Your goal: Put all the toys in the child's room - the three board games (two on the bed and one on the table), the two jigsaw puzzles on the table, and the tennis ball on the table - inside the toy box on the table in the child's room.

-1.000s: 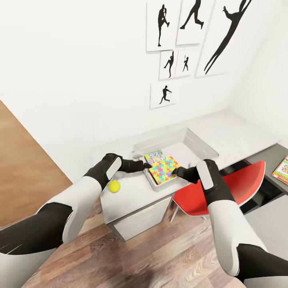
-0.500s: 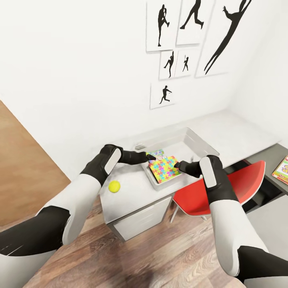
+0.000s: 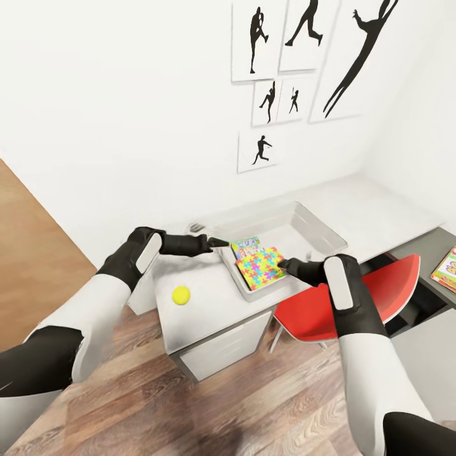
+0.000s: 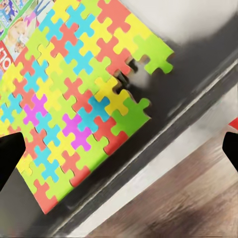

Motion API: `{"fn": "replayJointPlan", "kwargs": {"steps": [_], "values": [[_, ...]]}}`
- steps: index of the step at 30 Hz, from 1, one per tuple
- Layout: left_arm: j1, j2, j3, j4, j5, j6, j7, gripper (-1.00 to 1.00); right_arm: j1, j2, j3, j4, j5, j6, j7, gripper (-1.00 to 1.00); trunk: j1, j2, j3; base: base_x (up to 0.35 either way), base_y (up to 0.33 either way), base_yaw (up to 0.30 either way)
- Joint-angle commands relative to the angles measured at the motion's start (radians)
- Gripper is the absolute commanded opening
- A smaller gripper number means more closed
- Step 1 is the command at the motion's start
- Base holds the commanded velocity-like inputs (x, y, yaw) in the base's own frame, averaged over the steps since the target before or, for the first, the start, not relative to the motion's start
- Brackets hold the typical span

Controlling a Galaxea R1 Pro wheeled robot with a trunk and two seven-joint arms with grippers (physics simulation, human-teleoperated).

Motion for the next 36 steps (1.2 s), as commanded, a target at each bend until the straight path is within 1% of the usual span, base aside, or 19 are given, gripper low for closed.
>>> {"fn": "replayJointPlan", "kwargs": {"steps": [1, 3, 6, 8, 9, 12, 13, 14, 17, 19, 20, 21, 23, 24, 26, 30, 32, 34, 36], "values": [[0.000, 0.010, -0.001, 0.000, 0.003, 0.006, -0.018, 1.00, 0.006, 0.000, -0.002, -0.006, -0.015, 0.003, -0.010, 1.00, 0.001, -0.002, -0.002, 0.000, 0.000, 0.000], [0.002, 0.028, 0.000, 0.000, 0.004, 0.006, -0.051, 1.00, 0.020, -0.001, -0.003, -0.022, -0.022, 0.003, -0.010, 1.00, 0.001, -0.002, -0.002, 0.000, 0.000, 0.000], [0.010, 0.081, 0.000, 0.000, 0.005, 0.007, -0.157, 1.00, 0.065, -0.002, -0.003, -0.108, -0.035, 0.003, -0.009, 1.00, 0.001, -0.002, -0.002, 0.000, 0.000, 0.000], [0.013, 0.099, 0.000, 0.000, 0.005, 0.007, -0.191, 1.00, 0.081, -0.002, -0.003, -0.142, -0.045, 0.003, -0.009, 1.00, 0.001, -0.002, -0.002, 0.000, 0.000, 0.000], [0.015, 0.121, 0.000, 0.000, 0.005, 0.007, -0.229, 1.00, 0.098, -0.002, -0.004, -0.179, -0.063, 0.003, -0.008, 1.00, 0.001, -0.002, -0.002, 0.000, 0.000, 0.000], [0.020, 0.163, 0.000, 0.002, 0.005, 0.007, -0.298, 1.00, 0.129, -0.004, -0.005, -0.236, -0.106, 0.003, -0.009, 1.00, 0.001, -0.002, -0.002, 0.000, 0.000, 0.000], [0.027, 0.184, 0.000, 0.003, 0.005, 0.006, -0.334, 1.00, 0.145, -0.008, -0.006, -0.258, -0.131, 0.003, -0.009, 1.00, 0.001, -0.002, -0.002, 0.000, 0.000, 0.000], [0.034, 0.205, 0.001, 0.003, 0.006, 0.005, -0.370, 1.00, 0.160, -0.014, -0.006, -0.276, -0.156, 0.003, -0.009, 1.00, 0.001, -0.002, -0.002, 0.000, 0.000, 0.000], [0.045, 0.244, 0.001, 0.004, 0.004, 0.002, -0.442, 1.00, 0.187, -0.040, -0.006, -0.305, -0.204, 0.003, -0.008, 1.00, 0.001, -0.002, -0.002, 0.000, 0.000, 0.000], [0.063, 0.277, 0.001, 0.004, 0.003, -0.003, -0.506, 1.00, 0.208, -0.073, -0.007, -0.330, -0.259, 0.003, 0.002, 1.00, 0.001, -0.002, -0.002, 0.000, 0.000, 0.000], [0.068, 0.285, 0.001, 0.004, 0.003, -0.004, -0.520, 1.00, 0.212, -0.082, -0.007, -0.334, -0.275, 0.003, 0.007, 1.00, 0.001, -0.002, -0.002, 0.000, 0.000, 0.000], [0.079, 0.301, 0.005, 0.004, 0.002, -0.007, -0.547, 1.00, 0.220, -0.099, -0.007, -0.339, -0.308, 0.003, 0.019, 1.00, 0.001, -0.002, -0.002, 0.000, 0.000, 0.000], [0.089, 0.318, 0.011, 0.004, 0.002, -0.009, -0.573, 1.00, 0.229, -0.115, -0.008, -0.343, -0.342, 0.003, 0.035, 1.00, 0.001, -0.002, -0.002, 0.000, 0.000, 0.000], [0.102, 0.333, 0.020, 0.005, 0.002, -0.010, -0.598, 1.00, 0.239, -0.131, -0.008, -0.345, -0.371, 0.003, 0.051, 1.00, 0.001, -0.002, -0.002, 0.000, 0.000, 0.000], [0.125, 0.355, 0.035, 0.006, 0.002, -0.012, -0.633, 1.00, 0.257, -0.155, -0.008, -0.347, -0.403, 0.003, 0.076, 1.00, 0.001, -0.002, -0.002, 0.000, 0.000, 0.000], [0.167, 0.389, 0.064, 0.007, 0.001, -0.019, -0.683, 1.00, 0.297, -0.188, -0.008, -0.348, -0.429, 0.003, 0.131, 1.00, 0.001, -0.002, -0.002, 0.000, 0.000, 0.000], [0.194, 0.408, 0.081, 0.009, 0.001, -0.030, -0.707, 1.00, 0.323, -0.203, -0.010, -0.347, -0.435, 0.003, 0.182, 1.00, 0.001, -0.002, -0.002, 0.000, 0.000, 0.000], [0.224, 0.424, 0.095, 0.010, 0.001, -0.046, -0.727, 1.00, 0.354, -0.212, -0.017, -0.345, -0.437, 0.003, 0.250, 1.00, 0.001, -0.002, -0.002, 0.000, 0.000, 0.000], [0.275, 0.442, 0.117, 0.012, 0.000, -0.078, -0.759, 1.00, 0.416, -0.219, -0.037, -0.342, -0.435, 0.003, 0.376, 1.00, 0.001, -0.002, -0.002, 0.000, 0.000, 0.000]]}}
